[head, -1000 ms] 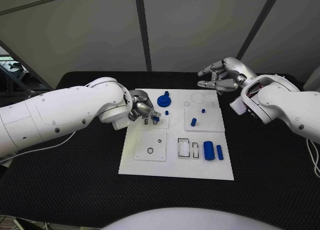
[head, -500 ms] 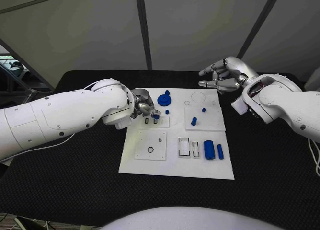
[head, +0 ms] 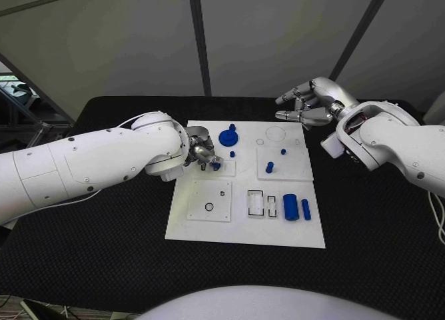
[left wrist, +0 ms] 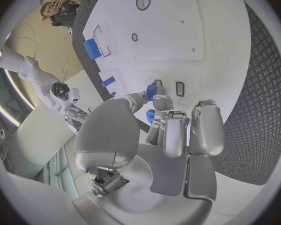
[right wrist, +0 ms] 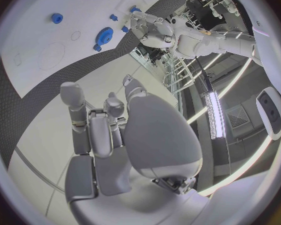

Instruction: Assemble the parts on the task board

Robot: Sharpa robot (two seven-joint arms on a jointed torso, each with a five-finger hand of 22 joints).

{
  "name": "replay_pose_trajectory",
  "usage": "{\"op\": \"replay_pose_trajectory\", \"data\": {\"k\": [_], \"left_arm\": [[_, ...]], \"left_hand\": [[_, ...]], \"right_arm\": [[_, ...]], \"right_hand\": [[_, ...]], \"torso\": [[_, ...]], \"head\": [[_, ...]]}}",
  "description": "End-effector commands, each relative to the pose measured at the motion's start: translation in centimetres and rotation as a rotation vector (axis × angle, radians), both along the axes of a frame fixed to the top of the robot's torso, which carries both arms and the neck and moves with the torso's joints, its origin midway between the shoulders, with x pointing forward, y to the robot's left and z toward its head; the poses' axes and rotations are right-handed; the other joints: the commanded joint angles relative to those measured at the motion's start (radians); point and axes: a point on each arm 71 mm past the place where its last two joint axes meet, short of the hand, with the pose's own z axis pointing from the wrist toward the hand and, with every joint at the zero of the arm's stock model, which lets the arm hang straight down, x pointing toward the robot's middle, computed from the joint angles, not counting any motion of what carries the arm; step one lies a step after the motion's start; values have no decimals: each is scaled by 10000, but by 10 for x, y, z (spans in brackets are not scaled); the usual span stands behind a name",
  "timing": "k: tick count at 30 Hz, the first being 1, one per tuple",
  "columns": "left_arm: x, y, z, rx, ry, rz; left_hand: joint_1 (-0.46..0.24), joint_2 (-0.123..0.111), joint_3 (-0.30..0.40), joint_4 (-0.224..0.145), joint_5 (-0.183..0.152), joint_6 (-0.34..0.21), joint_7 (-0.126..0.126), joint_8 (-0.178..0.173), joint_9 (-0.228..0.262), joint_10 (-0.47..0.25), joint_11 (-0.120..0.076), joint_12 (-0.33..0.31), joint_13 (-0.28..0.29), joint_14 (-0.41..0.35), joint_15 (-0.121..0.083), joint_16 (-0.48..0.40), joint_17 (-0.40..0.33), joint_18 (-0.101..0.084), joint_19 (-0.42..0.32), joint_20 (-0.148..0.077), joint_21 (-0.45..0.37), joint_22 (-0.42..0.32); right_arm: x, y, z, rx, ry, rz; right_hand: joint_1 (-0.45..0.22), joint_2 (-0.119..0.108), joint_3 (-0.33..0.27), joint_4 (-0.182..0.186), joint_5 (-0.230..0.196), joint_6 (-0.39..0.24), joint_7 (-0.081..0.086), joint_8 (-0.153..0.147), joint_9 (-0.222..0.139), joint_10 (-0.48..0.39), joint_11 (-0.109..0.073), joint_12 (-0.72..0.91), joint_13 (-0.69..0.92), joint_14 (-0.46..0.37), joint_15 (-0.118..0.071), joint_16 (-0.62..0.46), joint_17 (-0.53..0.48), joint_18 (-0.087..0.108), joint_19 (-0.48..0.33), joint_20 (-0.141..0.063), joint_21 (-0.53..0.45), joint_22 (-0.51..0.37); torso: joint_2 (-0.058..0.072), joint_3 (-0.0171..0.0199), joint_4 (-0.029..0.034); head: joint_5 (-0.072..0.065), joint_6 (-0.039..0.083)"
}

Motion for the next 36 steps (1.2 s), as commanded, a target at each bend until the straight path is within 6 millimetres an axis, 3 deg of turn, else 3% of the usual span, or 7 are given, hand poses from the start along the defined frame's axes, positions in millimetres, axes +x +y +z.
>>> {"op": "replay_pose_trajectory", "data": {"k": [1,36], "left_arm": [[0,0,0,437,-34,-228],[-1,-2,-3,732,120,-360]], "left_hand": [[-121,-6,1631,-1548,47,-79,-23,45,67,66,-20,71,11,711,-82,-55,1465,-201,58,-6,34,14],[-372,-102,1972,-1706,175,-82,-36,190,205,127,-34,143,51,715,-94,-55,1476,-220,97,-18,106,146]], "right_arm": [[0,2,1,-29,-63,144],[0,2,1,-87,-72,200]], "right_hand": [[4,55,-48,-27,45,78,-3,69,-14,-15,-29,-43,-16,448,-87,-58,178,84,-47,-47,-61,-14],[-13,48,-58,-20,50,76,-2,70,-15,-18,-27,-42,-17,445,-86,-69,168,86,-51,-47,-76,-31]], "torso": [[-5,-1,7],[-4,9,4]], "head": [[-2,-15],[-28,-86]]}}
